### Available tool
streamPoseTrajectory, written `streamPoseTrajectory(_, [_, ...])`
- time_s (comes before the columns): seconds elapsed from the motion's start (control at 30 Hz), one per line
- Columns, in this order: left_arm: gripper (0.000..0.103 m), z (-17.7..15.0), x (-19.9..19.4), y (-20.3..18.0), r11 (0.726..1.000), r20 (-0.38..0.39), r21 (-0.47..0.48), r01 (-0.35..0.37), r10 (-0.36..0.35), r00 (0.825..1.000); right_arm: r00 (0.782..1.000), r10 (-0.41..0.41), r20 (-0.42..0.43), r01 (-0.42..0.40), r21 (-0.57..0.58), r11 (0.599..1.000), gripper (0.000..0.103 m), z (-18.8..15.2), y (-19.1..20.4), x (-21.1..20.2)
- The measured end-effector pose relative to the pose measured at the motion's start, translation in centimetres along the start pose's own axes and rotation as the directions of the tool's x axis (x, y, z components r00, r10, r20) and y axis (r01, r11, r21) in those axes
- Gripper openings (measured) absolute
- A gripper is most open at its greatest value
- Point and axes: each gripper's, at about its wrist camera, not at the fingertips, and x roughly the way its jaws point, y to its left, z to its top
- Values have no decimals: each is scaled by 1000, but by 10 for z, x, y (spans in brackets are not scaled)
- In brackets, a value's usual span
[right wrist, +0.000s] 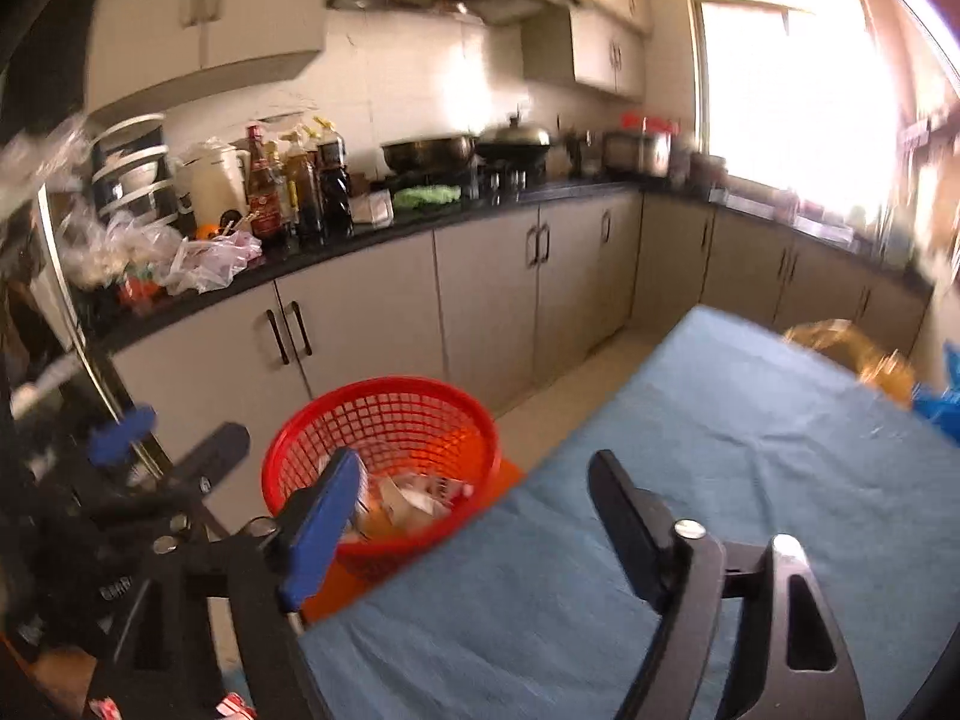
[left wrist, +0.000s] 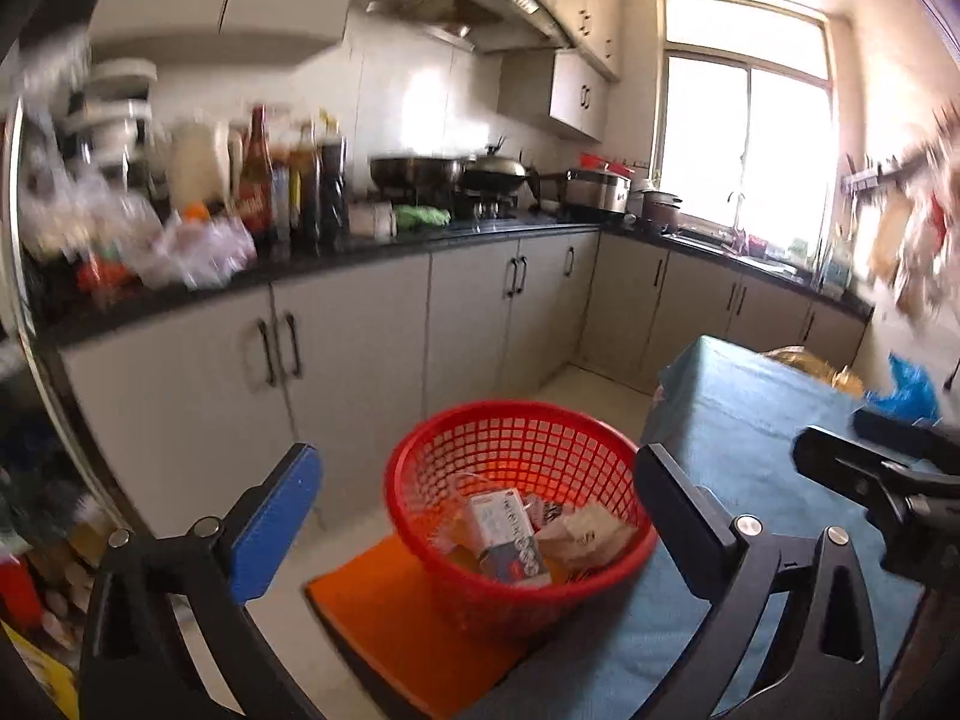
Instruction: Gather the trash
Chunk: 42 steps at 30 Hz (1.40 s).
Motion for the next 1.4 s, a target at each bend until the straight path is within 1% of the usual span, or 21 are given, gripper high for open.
streamPoseTrajectory(0.03, [103,-3,-9,-4,1000,3,18,-14,14,1000,999,-41,15,41,-8,999,90,-8,-1,-13])
streamPoseTrajectory(0.1, [103,-9,-23,-10,998,10,41,-44,43,999,998,-63,29,63,-6,998,93,-19,-4,-30])
streamPoseTrajectory(0.17, [103,-16,-32,-17,993,17,73,-94,93,996,995,-98,10,98,10,995,94,-30,-9,-42])
streamPoseTrajectory(0.27, [103,-28,-43,-26,988,47,91,-127,124,991,992,-127,-11,128,30,991,94,-45,-19,-58])
streamPoseTrajectory(0.3, [103,-32,-43,-29,987,44,97,-130,126,991,989,-147,-20,147,37,988,94,-50,-22,-61])
streamPoseTrajectory(0.37, [103,-38,-46,-33,987,5,92,-132,132,991,985,-167,-31,168,47,985,94,-59,-28,-69])
streamPoseTrajectory(0.47, [103,-43,-49,-36,984,-42,62,-169,172,984,981,-191,-37,193,73,978,94,-69,-35,-80])
streamPoseTrajectory(0.53, [103,-47,-53,-36,986,-68,52,-159,162,984,979,-199,-40,202,90,975,94,-74,-38,-88])
streamPoseTrajectory(0.57, [103,-47,-55,-36,989,-80,48,-141,144,986,978,-206,-40,209,93,973,94,-76,-38,-91])
streamPoseTrajectory(0.63, [103,-48,-61,-39,991,-90,52,-123,128,988,975,-217,-41,220,98,971,94,-82,-39,-99])
streamPoseTrajectory(0.8, [103,-52,-74,-48,994,-80,56,-99,103,991,969,-239,-57,244,109,964,95,-92,-38,-112])
streamPoseTrajectory(1.07, [103,-56,-91,-62,993,-51,106,-57,62,997,952,-300,-66,306,113,945,95,-101,-36,-131])
streamPoseTrajectory(1.23, [103,-58,-96,-66,992,-39,118,-39,43,998,943,-326,-74,332,90,939,95,-104,-30,-138])
streamPoseTrajectory(1.4, [103,-60,-95,-65,992,-41,120,-37,42,998,937,-340,-75,345,64,936,95,-103,-24,-139])
